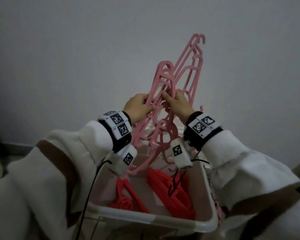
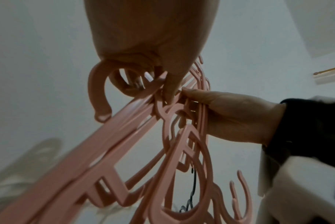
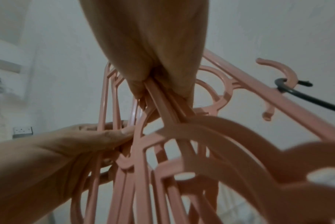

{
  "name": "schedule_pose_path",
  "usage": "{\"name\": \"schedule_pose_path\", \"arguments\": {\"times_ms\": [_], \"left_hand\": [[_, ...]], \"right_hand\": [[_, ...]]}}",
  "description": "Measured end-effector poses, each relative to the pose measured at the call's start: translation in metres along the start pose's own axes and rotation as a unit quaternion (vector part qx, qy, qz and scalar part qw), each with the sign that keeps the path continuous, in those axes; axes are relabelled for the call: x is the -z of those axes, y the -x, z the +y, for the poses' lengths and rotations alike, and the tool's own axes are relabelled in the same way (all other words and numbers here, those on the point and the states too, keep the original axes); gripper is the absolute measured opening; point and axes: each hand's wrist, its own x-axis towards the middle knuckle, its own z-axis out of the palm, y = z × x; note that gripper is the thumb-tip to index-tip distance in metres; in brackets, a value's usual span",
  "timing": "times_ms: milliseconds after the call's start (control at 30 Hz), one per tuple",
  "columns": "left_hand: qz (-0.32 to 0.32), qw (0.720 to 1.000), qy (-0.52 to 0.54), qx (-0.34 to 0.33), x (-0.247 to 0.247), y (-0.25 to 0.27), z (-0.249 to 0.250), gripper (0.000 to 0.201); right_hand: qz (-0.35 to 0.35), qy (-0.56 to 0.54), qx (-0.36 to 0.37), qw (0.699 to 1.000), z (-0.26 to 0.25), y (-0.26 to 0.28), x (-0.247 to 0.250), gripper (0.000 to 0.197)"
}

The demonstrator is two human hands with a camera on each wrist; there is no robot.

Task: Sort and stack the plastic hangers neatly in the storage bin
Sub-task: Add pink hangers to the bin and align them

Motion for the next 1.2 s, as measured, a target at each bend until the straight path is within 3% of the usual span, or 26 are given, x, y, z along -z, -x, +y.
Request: {"name": "schedule_pose_path", "arguments": {"times_ms": [167, 300, 500, 633, 733, 867, 933, 1100, 1200], "left_hand": [[0.008, 0.997, -0.033, 0.068, -0.017, 0.021, -0.036, 0.026], [-0.014, 0.995, 0.023, 0.092, -0.042, 0.023, -0.074, 0.024], [-0.043, 0.982, 0.167, 0.082, -0.078, 0.006, -0.105, 0.026], [-0.070, 0.977, 0.189, 0.075, -0.093, -0.014, -0.115, 0.026], [-0.074, 0.981, 0.149, 0.101, -0.105, -0.023, -0.128, 0.025], [-0.158, 0.971, 0.031, 0.175, -0.113, -0.021, -0.152, 0.036], [-0.165, 0.966, -0.020, 0.200, -0.110, -0.016, -0.164, 0.038], [-0.207, 0.960, -0.081, 0.168, -0.096, 0.002, -0.167, 0.026], [-0.278, 0.937, -0.166, 0.133, -0.093, 0.011, -0.161, 0.035]], "right_hand": [[-0.111, 0.060, -0.074, 0.989, 0.025, 0.005, -0.014, 0.023], [-0.148, 0.178, -0.091, 0.968, 0.049, 0.007, -0.023, 0.020], [-0.083, 0.249, -0.075, 0.962, 0.094, 0.005, -0.023, 0.027], [-0.046, 0.287, -0.061, 0.955, 0.110, -0.002, -0.015, 0.036], [-0.077, 0.313, -0.088, 0.943, 0.125, 0.000, -0.018, 0.039], [-0.161, 0.360, -0.199, 0.897, 0.149, 0.011, -0.028, 0.038], [-0.206, 0.368, -0.250, 0.872, 0.156, 0.017, -0.032, 0.041], [-0.212, 0.383, -0.292, 0.851, 0.156, 0.029, -0.033, 0.044], [-0.219, 0.411, -0.320, 0.825, 0.149, 0.040, -0.029, 0.035]]}}
